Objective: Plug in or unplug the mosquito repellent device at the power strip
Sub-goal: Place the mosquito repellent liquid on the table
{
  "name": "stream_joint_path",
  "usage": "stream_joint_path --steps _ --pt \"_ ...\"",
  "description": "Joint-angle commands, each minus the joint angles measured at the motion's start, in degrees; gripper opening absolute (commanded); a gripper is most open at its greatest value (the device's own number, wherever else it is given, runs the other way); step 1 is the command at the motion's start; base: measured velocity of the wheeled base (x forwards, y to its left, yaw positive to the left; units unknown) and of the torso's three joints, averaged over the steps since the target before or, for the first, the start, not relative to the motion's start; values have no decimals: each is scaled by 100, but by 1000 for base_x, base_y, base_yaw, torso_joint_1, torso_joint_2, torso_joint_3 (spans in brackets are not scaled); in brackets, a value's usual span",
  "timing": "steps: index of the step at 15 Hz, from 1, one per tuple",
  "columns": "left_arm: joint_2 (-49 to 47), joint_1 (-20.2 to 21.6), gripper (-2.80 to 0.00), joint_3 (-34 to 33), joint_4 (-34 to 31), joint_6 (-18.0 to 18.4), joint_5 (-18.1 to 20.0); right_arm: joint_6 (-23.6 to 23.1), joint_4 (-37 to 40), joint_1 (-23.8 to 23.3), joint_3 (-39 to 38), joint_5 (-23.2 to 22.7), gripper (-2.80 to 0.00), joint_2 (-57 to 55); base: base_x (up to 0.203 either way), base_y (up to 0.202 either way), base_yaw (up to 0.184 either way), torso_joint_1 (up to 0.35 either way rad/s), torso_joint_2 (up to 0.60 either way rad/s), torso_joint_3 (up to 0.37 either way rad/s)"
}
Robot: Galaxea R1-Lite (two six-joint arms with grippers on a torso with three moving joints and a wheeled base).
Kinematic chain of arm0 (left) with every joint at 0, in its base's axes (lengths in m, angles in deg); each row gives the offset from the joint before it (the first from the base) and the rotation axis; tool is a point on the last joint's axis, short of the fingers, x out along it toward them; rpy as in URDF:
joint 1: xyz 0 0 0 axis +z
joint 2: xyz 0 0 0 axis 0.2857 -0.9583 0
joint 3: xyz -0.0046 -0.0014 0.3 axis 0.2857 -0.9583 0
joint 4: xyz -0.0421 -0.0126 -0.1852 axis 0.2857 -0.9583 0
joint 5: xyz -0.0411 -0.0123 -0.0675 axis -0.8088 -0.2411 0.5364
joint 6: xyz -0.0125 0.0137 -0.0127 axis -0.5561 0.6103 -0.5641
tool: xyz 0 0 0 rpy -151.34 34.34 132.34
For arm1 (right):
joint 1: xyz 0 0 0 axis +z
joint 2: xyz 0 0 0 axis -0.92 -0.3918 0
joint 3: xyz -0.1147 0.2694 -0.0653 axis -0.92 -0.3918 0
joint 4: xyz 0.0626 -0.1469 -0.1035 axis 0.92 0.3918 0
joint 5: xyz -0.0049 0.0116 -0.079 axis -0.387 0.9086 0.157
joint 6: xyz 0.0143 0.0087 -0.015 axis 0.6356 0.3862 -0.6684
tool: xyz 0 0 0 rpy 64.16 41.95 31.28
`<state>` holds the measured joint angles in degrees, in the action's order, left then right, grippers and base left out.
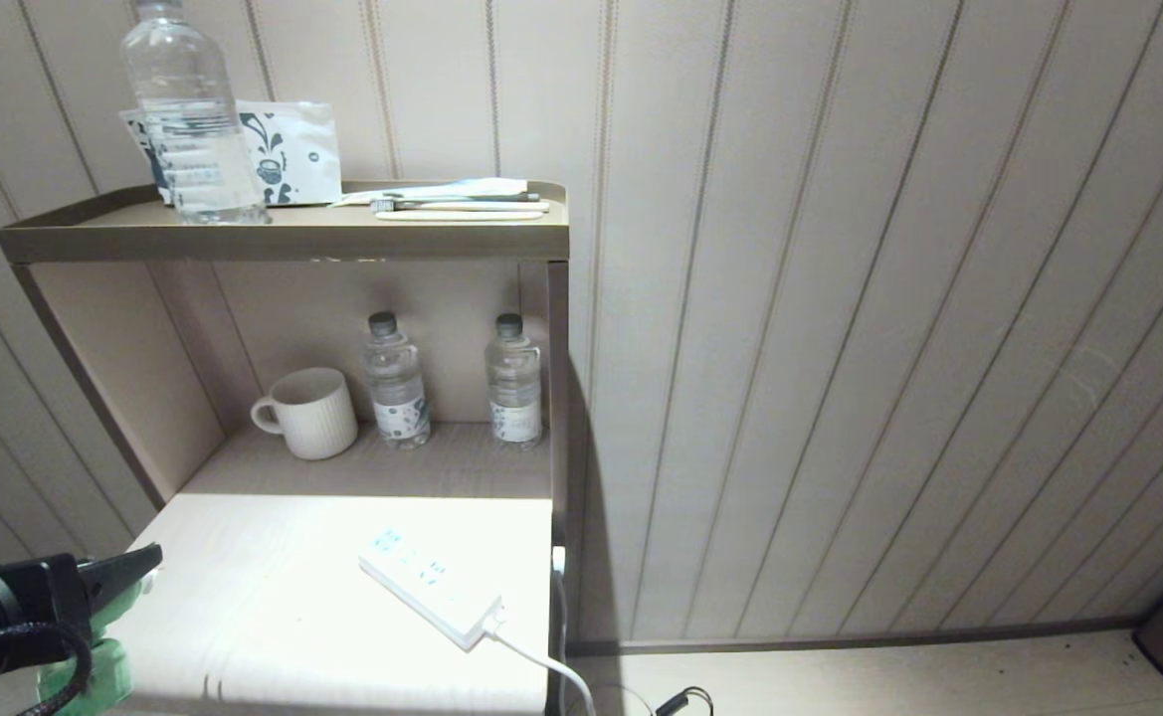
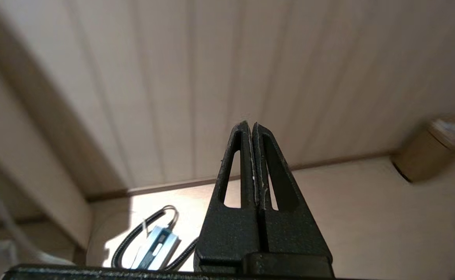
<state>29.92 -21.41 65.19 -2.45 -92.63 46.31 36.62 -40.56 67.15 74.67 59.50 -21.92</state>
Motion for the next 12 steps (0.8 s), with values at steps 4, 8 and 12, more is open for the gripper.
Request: stream_joint_path --steps 4,8,12 --pt "-137 -2 -280 -524 1111 78 -4 -165 -16 -24 -543 -1173 -280 906 0 0 0 0 0 0" --pt "-183 -2 -280 -1159 2443 233 -9 -141 -4 -22 -524 -1227 -280 917 0 0 0 0 0 0" --pt "-179 -2 -280 -1678 3535 334 -10 -149 -4 -22 -533 -1227 -280 917 0 0 0 0 0 0"
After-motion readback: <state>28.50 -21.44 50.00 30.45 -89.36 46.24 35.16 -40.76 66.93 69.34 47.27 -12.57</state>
